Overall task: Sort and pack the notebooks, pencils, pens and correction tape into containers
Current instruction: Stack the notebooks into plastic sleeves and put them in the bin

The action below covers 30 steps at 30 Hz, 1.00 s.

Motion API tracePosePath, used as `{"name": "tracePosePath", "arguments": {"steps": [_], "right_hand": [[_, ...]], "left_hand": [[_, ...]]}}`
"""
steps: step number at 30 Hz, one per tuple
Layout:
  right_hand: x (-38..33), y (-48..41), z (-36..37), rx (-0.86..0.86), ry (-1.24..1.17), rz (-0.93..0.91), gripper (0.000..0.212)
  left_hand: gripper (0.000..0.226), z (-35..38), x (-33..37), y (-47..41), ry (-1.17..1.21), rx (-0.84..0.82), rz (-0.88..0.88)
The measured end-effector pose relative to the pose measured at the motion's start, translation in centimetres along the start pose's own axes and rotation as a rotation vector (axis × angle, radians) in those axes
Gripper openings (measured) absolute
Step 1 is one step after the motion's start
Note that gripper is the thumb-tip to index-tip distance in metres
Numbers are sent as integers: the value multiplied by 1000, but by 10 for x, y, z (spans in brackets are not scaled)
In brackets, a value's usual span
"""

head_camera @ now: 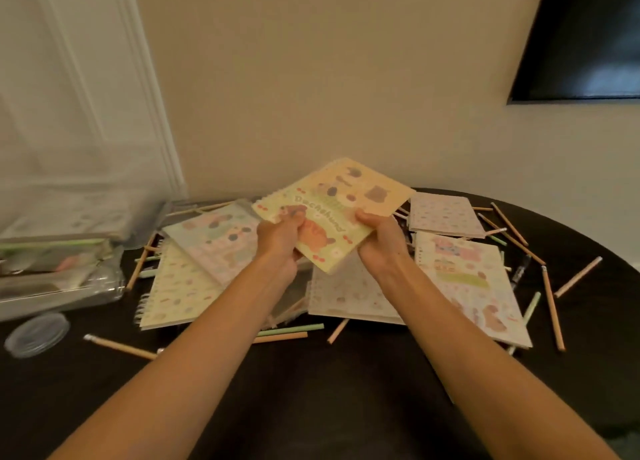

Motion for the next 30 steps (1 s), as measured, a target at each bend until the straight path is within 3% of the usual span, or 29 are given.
{"name": "tracePosePath", "arguments": {"steps": [2,4,7,13,16,19,20,23,25,27,30], "right_hand": [[2,2,5,-79,30,32,35],[-1,1,-1,-53,20,73,22],[-9,-2,-13,21,104,102,30],[-21,6,2,-76,896,181,24],[-36,0,1,-67,843,91,37],[-47,-4,-11,-19,689,54,41],[-48,-4,-15,-27,680,64,41],[-46,2,-25,-77,749,156,38],[-47,6,-32,-107,795,209,40],[-50,9,-39,-125,810,240,40],[-51,14,-49,-144,809,309,37]], "left_hand": [[11,-22,5,-3,-12,4,-2],[17,-45,9,-8,-20,6,-3],[20,-71,18,-11,-56,-41,8],[25,-76,36,-9,-446,-256,106],[41,-80,42,-15,-625,-186,166],[26,-87,34,-30,-919,-82,233],[25,-84,28,-31,-1066,-134,272],[56,-68,4,-25,-1319,-431,388],[58,-63,-7,-24,-1511,-482,478],[63,-71,-13,-33,-1739,-338,478],[40,-79,-7,-33,-1786,-160,462]]}}
Point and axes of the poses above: each hand's wrist, its own y-axis away from the middle knuckle, its own z-axis out of the palm, x = y × z, the point moved 6 cm from there along -y, towards the middle knuckle, and after that the axes turned 7 degrees about -y, right-handed, at the moved point
